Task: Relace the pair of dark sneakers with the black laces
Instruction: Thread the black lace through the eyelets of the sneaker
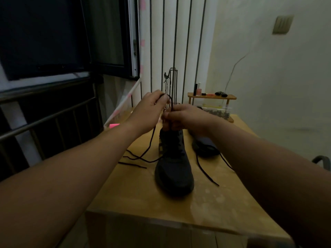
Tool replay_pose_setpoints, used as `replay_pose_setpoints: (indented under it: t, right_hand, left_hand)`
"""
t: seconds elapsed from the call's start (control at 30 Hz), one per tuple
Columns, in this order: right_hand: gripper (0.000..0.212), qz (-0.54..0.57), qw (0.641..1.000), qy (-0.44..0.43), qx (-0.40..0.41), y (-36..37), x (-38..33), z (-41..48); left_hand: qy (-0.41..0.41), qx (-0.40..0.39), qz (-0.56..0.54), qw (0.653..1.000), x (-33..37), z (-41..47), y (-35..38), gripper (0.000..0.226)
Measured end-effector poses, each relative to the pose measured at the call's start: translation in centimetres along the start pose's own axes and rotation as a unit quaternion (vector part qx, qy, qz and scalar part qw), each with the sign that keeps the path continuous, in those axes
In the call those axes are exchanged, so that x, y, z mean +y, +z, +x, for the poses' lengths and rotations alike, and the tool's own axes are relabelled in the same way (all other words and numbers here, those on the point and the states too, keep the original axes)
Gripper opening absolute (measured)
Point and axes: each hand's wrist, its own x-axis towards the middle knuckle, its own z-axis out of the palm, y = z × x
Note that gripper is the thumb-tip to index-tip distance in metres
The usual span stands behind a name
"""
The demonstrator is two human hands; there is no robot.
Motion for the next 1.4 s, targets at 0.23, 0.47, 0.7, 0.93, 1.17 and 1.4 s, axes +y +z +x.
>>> replay_pose_setpoints:
  t: [0.23, 0.47, 0.7, 0.93, 1.17, 1.4]
  right_hand:
    - [0.024, 0.359, 0.887, 0.059, 0.283, -4.7, -0.4, -0.3]
    - [0.028, 0.289, 0.889, 0.098, 0.343, -7.1, 1.7, -1.5]
    - [0.028, 0.256, 0.902, 0.102, 0.333, -7.1, 2.4, -2.7]
    - [0.033, 0.234, 0.914, 0.087, 0.319, -7.3, 2.8, -2.9]
    - [0.026, 0.218, 0.925, 0.088, 0.298, -7.1, 2.7, -3.5]
    - [0.024, 0.225, 0.934, 0.012, 0.279, -6.6, -1.2, -3.9]
  left_hand:
    - [-0.001, 0.024, 0.177, 0.984, -1.5, -4.6, 1.2, 0.032]
    - [-0.115, -0.241, 0.138, 0.954, -2.9, -5.6, 2.3, 0.018]
    - [-0.224, -0.101, -0.091, 0.965, -2.4, -2.6, 0.1, 0.007]
    - [-0.195, -0.056, -0.069, 0.977, -2.8, -1.5, 0.1, 0.016]
    - [-0.184, -0.024, 0.107, 0.977, -5.1, -2.5, -0.3, 0.018]
    - [-0.108, -0.141, 0.164, 0.970, -4.7, -3.3, -0.2, 0.012]
